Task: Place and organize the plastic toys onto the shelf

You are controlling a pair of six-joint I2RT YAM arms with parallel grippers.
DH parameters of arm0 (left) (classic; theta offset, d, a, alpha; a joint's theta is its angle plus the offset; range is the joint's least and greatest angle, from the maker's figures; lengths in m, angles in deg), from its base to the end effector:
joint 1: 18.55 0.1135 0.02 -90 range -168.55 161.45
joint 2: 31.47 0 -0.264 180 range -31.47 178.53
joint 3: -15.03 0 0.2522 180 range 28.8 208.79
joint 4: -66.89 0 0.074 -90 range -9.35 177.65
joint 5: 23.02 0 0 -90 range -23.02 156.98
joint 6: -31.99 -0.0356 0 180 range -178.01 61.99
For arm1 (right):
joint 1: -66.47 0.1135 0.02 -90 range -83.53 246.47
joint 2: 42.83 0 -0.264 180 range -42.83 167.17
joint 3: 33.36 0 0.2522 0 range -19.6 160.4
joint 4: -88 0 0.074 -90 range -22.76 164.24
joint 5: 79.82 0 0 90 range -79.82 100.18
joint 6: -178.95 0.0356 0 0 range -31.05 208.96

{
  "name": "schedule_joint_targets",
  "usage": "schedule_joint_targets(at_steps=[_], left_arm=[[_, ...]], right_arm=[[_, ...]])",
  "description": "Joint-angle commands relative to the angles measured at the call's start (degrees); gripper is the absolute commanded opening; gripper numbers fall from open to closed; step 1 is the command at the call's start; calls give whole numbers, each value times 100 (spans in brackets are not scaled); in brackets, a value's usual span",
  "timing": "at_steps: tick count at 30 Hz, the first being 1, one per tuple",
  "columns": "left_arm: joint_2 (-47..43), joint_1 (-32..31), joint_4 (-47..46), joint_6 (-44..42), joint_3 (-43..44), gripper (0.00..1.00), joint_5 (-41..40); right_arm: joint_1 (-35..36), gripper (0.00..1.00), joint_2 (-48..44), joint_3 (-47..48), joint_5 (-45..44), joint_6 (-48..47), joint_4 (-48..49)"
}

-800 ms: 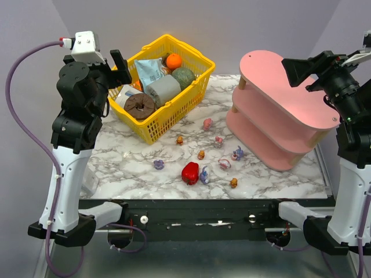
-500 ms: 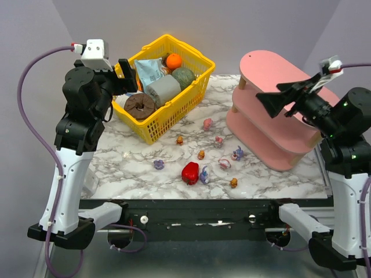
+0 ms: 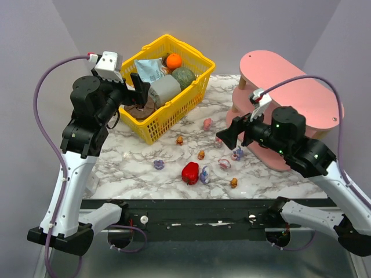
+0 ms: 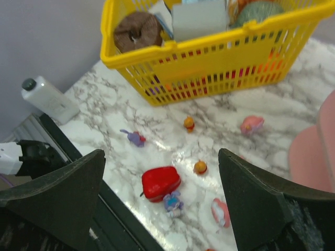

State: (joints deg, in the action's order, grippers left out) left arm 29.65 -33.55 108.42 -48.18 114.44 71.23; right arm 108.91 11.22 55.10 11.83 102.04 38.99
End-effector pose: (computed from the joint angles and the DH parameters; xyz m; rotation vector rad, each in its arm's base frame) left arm 0.1923 -0.0543 0.4948 0.1315 1.6363 -0.3928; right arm 0.1315 0.1216 0.4421 -0.4976 1.8173 0.7023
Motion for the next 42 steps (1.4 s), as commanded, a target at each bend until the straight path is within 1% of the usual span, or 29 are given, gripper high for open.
schedule_joint_targets(at_steps=[1,3,4,7,8,10,11,13,15,19,21,22,26,29,32,37,42], left_arm=[[-101,15,-254,107,-224,99,480],[-92,15,-298,107,-294,99,524],[-74,15,-307,99,-303,99,515],[-39,15,-333,99,-338,99,489],[-39,15,-377,90,-347,99,489],[-30,15,-386,90,-373,99,498],[-22,15,-386,81,-382,99,498],[-30,15,-386,81,-391,99,506],[-39,15,-378,64,-391,99,507],[-92,15,-386,46,-435,99,507],[-109,15,-378,28,-435,99,507],[-118,15,-378,20,-443,99,498],[-136,15,-360,-7,-435,99,507],[-171,15,-342,-24,-435,99,471],[-197,15,-342,-24,-479,99,436],[-206,15,-342,-68,-488,99,401],[-206,15,-334,-86,-487,99,392]], right_arm=[[509,91,63,-613,-947,485,-229],[721,90,159,-833,-1035,520,-176],[940,89,212,-1060,-1009,485,-97],[1336,83,405,-1587,-852,213,297],[1398,78,458,-1746,-755,21,412],[1487,73,633,-1993,-404,-217,788],[1487,68,669,-2255,-307,-505,913],[1478,65,704,-2494,-209,-858,1237],[1478,63,687,-2705,-244,-1420,1371],[1478,62,818,-2794,-244,-2089,1485],[1487,61,1073,-2785,-200,-2362,1485],[1478,61,1169,-2768,-44,-2424,1494],[1478,71,1626,-2724,195,-2714,1521],[1487,75,1864,-2645,230,-2889,1362],[1478,77,1969,-2679,301,-3013,1406],[1469,77,2294,-2627,187,-3110,1537],[1478,73,2690,-2565,-59,-3066,1591]])
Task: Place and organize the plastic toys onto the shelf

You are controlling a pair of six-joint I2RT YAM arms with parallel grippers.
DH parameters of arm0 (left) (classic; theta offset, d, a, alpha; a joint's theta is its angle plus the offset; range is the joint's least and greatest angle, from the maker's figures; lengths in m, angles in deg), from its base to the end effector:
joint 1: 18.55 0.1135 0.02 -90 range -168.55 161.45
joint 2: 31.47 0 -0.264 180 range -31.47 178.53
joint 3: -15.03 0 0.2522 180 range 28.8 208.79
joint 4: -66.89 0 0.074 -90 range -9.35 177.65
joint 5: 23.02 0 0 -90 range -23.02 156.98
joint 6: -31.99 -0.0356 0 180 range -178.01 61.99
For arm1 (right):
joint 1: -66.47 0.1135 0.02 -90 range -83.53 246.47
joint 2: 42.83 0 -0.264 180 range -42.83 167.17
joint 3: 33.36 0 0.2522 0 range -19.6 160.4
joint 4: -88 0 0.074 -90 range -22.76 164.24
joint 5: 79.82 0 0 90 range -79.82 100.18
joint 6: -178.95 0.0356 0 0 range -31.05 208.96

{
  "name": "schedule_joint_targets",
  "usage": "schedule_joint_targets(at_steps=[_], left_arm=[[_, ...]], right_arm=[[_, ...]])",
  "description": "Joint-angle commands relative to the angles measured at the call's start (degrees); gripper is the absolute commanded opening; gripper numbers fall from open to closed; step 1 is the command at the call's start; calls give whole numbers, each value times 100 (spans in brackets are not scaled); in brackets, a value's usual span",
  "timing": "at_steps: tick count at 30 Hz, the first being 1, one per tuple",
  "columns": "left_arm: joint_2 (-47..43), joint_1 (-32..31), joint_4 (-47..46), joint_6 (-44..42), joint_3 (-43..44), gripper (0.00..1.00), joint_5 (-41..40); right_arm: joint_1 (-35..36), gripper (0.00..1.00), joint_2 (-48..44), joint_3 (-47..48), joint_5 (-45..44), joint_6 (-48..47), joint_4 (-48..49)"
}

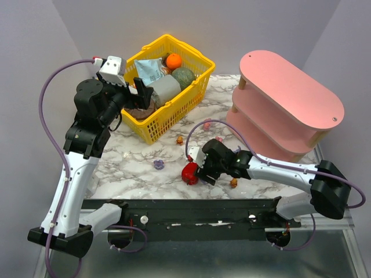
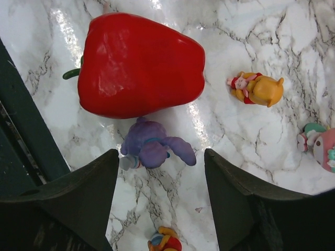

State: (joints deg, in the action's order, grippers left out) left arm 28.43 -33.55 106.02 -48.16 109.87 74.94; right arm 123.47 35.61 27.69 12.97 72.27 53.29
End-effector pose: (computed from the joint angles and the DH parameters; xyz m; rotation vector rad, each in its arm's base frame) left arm 0.1951 -0.0574 0.4784 0.1817 1.6520 -0.4444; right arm 0.1484 0.2316 0.2103 -1.5241 1.9993 0.3549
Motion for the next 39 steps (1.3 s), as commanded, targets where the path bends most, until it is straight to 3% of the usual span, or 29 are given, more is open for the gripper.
schedule_joint_targets(at_steps=[1,5,10,22,28,30,33,39], left_arm=[[-75,15,-93,-97,-39,99,21],[-84,15,-102,-123,-66,99,-14],[-75,15,-102,-132,-101,99,-23],[-22,6,-172,-79,-171,99,-14],[13,-2,-190,-9,-189,99,12],[22,-20,-181,8,-189,99,21],[13,-29,-190,26,-206,99,47],[-84,-29,-207,70,-329,99,91]], right_arm=[[22,72,277,193,-217,-80,170],[14,56,313,237,-243,25,170],[22,49,120,167,-524,393,161],[22,33,172,623,-1921,3389,-690],[-12,29,146,817,-1695,4516,-762],[-21,29,190,905,-1580,4534,-735],[-13,39,277,914,-1509,4193,-656],[-13,61,471,870,-729,2366,-480]])
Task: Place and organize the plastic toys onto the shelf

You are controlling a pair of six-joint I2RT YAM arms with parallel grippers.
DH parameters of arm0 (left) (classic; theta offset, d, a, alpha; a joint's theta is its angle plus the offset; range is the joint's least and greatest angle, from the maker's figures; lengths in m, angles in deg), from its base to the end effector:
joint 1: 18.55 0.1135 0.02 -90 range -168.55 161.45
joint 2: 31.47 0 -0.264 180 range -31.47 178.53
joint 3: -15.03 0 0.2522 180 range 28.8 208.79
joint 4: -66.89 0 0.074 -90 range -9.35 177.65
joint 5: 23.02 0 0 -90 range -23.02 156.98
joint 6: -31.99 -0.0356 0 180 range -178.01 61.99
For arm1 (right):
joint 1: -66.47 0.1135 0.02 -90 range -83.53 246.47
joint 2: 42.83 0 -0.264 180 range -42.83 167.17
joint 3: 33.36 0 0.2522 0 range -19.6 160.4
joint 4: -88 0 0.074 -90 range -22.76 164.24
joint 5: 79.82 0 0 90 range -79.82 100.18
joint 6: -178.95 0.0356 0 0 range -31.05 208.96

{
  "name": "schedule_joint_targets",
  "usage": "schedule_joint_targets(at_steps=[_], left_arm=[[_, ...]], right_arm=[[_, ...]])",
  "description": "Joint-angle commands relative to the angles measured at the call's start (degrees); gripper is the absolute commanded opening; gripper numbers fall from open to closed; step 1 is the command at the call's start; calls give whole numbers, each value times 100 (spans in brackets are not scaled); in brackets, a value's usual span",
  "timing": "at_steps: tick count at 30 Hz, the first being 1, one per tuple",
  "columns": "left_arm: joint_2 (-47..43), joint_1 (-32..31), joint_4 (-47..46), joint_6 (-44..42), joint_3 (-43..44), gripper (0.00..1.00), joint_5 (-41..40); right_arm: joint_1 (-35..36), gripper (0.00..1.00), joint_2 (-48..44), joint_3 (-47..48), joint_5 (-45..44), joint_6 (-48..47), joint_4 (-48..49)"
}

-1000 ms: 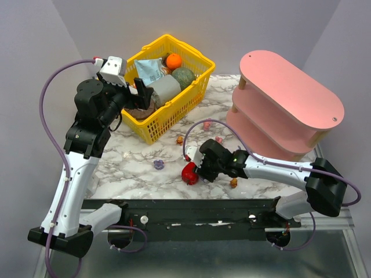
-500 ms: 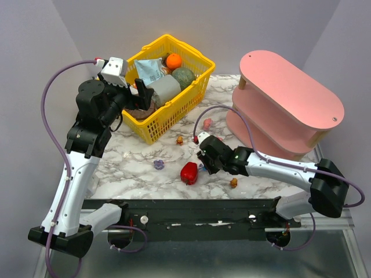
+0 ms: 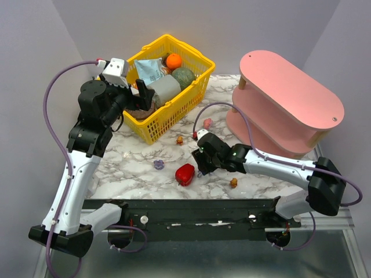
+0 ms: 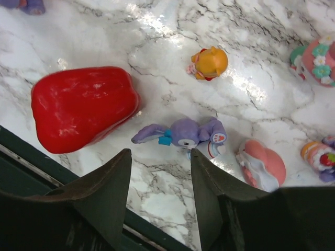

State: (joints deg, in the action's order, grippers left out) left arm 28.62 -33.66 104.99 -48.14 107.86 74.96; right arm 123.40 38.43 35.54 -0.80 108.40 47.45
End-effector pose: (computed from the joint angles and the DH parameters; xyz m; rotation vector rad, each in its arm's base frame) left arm 0.2007 -0.0593 0.4685 0.1833 1.6727 -0.4451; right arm 0.1650 0.2409 0.2335 -0.7266 2.3924 0.3295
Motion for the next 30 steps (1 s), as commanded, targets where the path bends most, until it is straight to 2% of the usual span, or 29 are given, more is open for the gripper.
schedule_joint_targets(at_steps=[1,5,9,20,26,27,30], left_arm=[[-121,-18,-96,85,-146,99,80],[-156,-18,-78,77,-155,99,54],[-200,-18,-43,68,-164,99,36],[-218,-18,27,-11,-120,99,-34],[-200,-18,36,-20,-111,99,-25],[-200,-18,36,-20,-111,99,-25],[-200,-18,36,-29,-102,99,-25]], right_arm=[[-6,62,215,85,972,-1485,129],[-6,62,408,155,1072,-2653,77],[-15,56,584,182,1406,-3313,138],[-76,49,1085,226,1573,-3939,595],[-155,26,1261,235,1582,-3931,587],[-156,16,1270,217,1564,-3896,595],[-164,1,1226,138,1494,-3817,595]])
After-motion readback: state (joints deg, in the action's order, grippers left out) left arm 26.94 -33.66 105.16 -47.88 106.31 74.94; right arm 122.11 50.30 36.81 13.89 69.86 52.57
